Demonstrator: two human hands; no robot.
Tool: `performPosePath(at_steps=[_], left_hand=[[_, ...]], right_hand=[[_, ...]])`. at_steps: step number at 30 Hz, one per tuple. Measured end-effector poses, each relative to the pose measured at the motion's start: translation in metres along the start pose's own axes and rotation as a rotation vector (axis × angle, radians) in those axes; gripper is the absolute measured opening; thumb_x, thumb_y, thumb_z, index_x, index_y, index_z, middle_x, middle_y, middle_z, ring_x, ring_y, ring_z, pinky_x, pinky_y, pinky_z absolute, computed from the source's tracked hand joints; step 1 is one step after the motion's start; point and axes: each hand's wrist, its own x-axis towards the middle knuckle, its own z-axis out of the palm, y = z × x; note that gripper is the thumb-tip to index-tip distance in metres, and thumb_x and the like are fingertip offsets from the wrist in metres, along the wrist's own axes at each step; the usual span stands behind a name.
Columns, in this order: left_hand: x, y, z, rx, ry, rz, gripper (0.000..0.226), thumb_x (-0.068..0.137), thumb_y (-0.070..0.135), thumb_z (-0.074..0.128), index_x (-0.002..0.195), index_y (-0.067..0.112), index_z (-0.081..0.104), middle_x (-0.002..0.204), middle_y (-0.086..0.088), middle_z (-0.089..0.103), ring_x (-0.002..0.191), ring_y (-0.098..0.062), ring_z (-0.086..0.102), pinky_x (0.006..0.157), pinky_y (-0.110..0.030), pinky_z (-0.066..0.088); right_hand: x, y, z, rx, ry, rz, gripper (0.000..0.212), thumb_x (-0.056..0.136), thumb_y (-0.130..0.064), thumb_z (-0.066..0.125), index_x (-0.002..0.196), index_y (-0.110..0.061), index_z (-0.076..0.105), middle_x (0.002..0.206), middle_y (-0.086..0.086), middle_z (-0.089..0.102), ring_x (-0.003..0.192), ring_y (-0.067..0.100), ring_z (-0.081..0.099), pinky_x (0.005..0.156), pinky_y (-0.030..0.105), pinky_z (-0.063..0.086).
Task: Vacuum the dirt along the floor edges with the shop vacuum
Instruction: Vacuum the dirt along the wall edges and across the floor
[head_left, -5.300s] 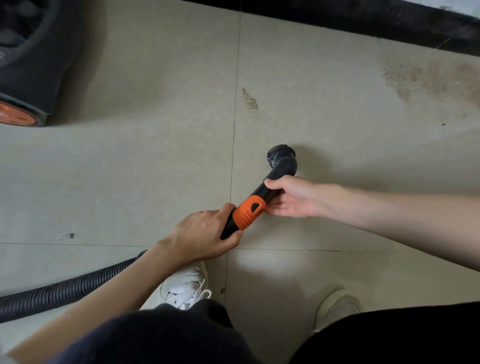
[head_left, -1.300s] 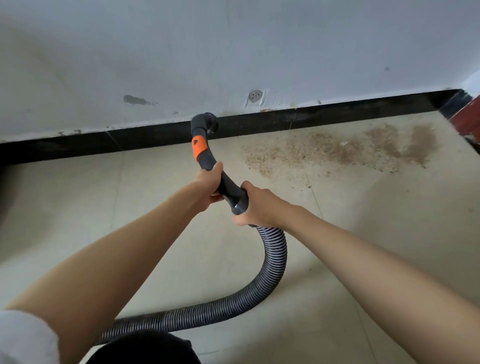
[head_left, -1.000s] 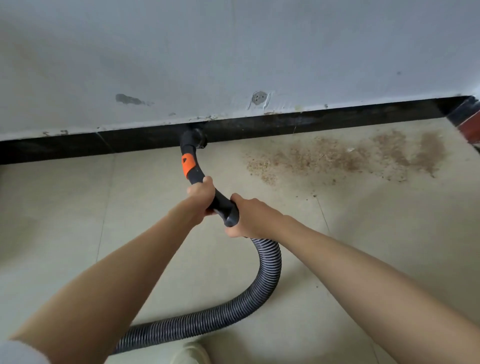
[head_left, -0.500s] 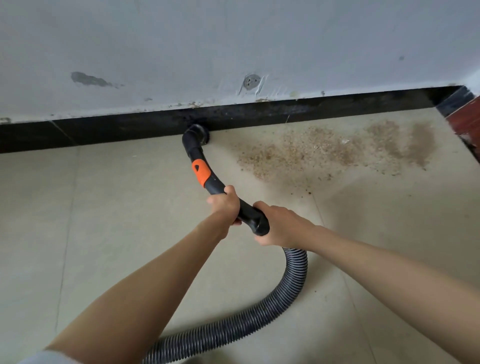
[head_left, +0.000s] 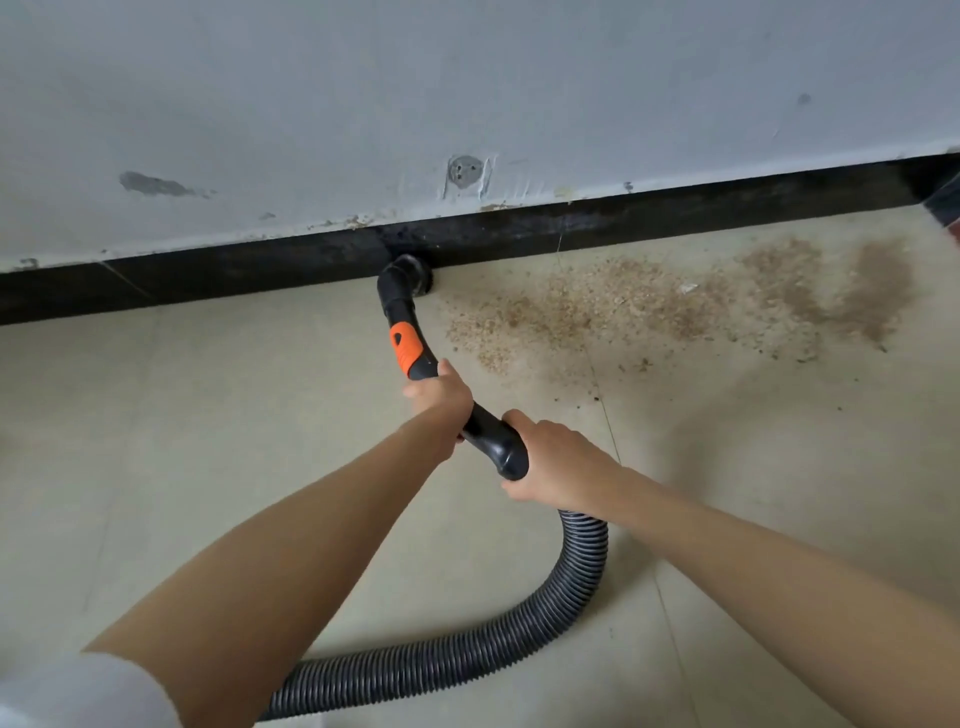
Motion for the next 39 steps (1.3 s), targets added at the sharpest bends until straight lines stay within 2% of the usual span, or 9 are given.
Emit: performPosePath(at_steps=[4, 7, 11, 16, 22, 26, 31, 36, 39], left_hand=[[0.002, -0.008, 0.024, 0.036, -0.025, 0.099, 0.049, 0.1, 0.041, 0.031, 0.13, 0.003, 0.028, 0.092, -0.011, 0.048, 0.08, -0.028, 0.054, 0.052, -0.031, 0.042], [-0.002, -0.004, 0.038, 0.025, -0.02, 0.13, 0.049, 0.1, 0.04, 0.031, 0.13, 0.0, 0.029, 0.112, -0.017, 0.052, 0.1, -0.035, 0.057, 0.07, -0.036, 0.046], [-0.011, -0.005, 0.062, 0.088, -0.039, 0.242, 0.05, 0.101, 0.038, 0.032, 0.13, -0.002, 0.028, 0.125, -0.02, 0.051, 0.109, -0.034, 0.055, 0.087, -0.038, 0.044], [-0.028, 0.018, 0.11, 0.235, -0.152, 0.389, 0.049, 0.101, 0.037, 0.033, 0.128, -0.003, 0.028, 0.123, -0.021, 0.052, 0.109, -0.035, 0.056, 0.074, -0.035, 0.039], [-0.032, 0.037, 0.14, 0.343, -0.232, 0.459, 0.05, 0.101, 0.036, 0.033, 0.129, -0.005, 0.027, 0.126, -0.02, 0.051, 0.11, -0.034, 0.056, 0.072, -0.034, 0.04], [-0.026, 0.034, 0.129, 0.355, -0.226, 0.482, 0.051, 0.101, 0.037, 0.034, 0.129, -0.006, 0.028, 0.126, -0.021, 0.051, 0.11, -0.034, 0.056, 0.074, -0.035, 0.042], [-0.021, 0.023, 0.091, 0.305, -0.169, 0.482, 0.051, 0.101, 0.038, 0.034, 0.128, -0.005, 0.029, 0.125, -0.022, 0.051, 0.111, -0.036, 0.054, 0.081, -0.039, 0.044], [-0.012, -0.001, 0.035, 0.124, -0.075, 0.414, 0.05, 0.1, 0.039, 0.034, 0.128, -0.003, 0.031, 0.109, -0.014, 0.049, 0.091, -0.027, 0.05, 0.073, -0.035, 0.04], [-0.001, -0.017, 0.001, 0.021, 0.006, 0.349, 0.051, 0.1, 0.04, 0.034, 0.129, -0.002, 0.03, 0.108, -0.014, 0.048, 0.094, -0.03, 0.051, 0.076, -0.037, 0.044]], right_hand=[[-0.008, 0.021, 0.002, 0.041, 0.032, 0.019, 0.037, 0.082, -0.026, 0.063, 0.111, -0.016, 0.042, 0.09, 0.008, 0.061, 0.079, 0.03, 0.061, 0.06, 0.032, 0.042], [-0.015, 0.031, -0.001, 0.068, 0.057, 0.038, 0.038, 0.082, -0.027, 0.064, 0.112, -0.017, 0.042, 0.091, 0.007, 0.062, 0.081, 0.029, 0.061, 0.065, 0.034, 0.044], [-0.026, 0.045, -0.005, 0.113, 0.092, 0.075, 0.037, 0.082, -0.028, 0.065, 0.109, -0.017, 0.042, 0.087, 0.003, 0.062, 0.077, 0.025, 0.06, 0.06, 0.03, 0.042], [-0.044, 0.069, -0.019, 0.338, 0.16, 0.251, 0.037, 0.08, -0.029, 0.067, 0.106, -0.02, 0.043, 0.089, 0.001, 0.063, 0.079, 0.022, 0.063, 0.07, 0.034, 0.051], [-0.048, 0.085, -0.032, 0.429, 0.202, 0.321, 0.035, 0.081, -0.026, 0.067, 0.106, -0.021, 0.042, 0.088, 0.0, 0.062, 0.076, 0.018, 0.064, 0.066, 0.031, 0.05], [-0.047, 0.076, -0.027, 0.404, 0.224, 0.306, 0.035, 0.082, -0.026, 0.066, 0.108, -0.02, 0.042, 0.09, 0.003, 0.063, 0.081, 0.023, 0.063, 0.071, 0.034, 0.05], [-0.046, 0.047, -0.015, 0.358, 0.222, 0.231, 0.033, 0.082, -0.027, 0.066, 0.102, -0.018, 0.041, 0.085, 0.003, 0.062, 0.076, 0.024, 0.061, 0.061, 0.03, 0.043], [-0.041, 0.011, -0.008, 0.241, 0.095, 0.107, 0.033, 0.083, -0.027, 0.063, 0.104, -0.018, 0.04, 0.082, 0.0, 0.058, 0.074, 0.023, 0.056, 0.056, 0.027, 0.039], [-0.033, -0.014, -0.007, 0.203, -0.003, 0.046, 0.031, 0.082, -0.025, 0.061, 0.104, -0.017, 0.041, 0.085, 0.004, 0.059, 0.076, 0.027, 0.057, 0.059, 0.032, 0.04]])
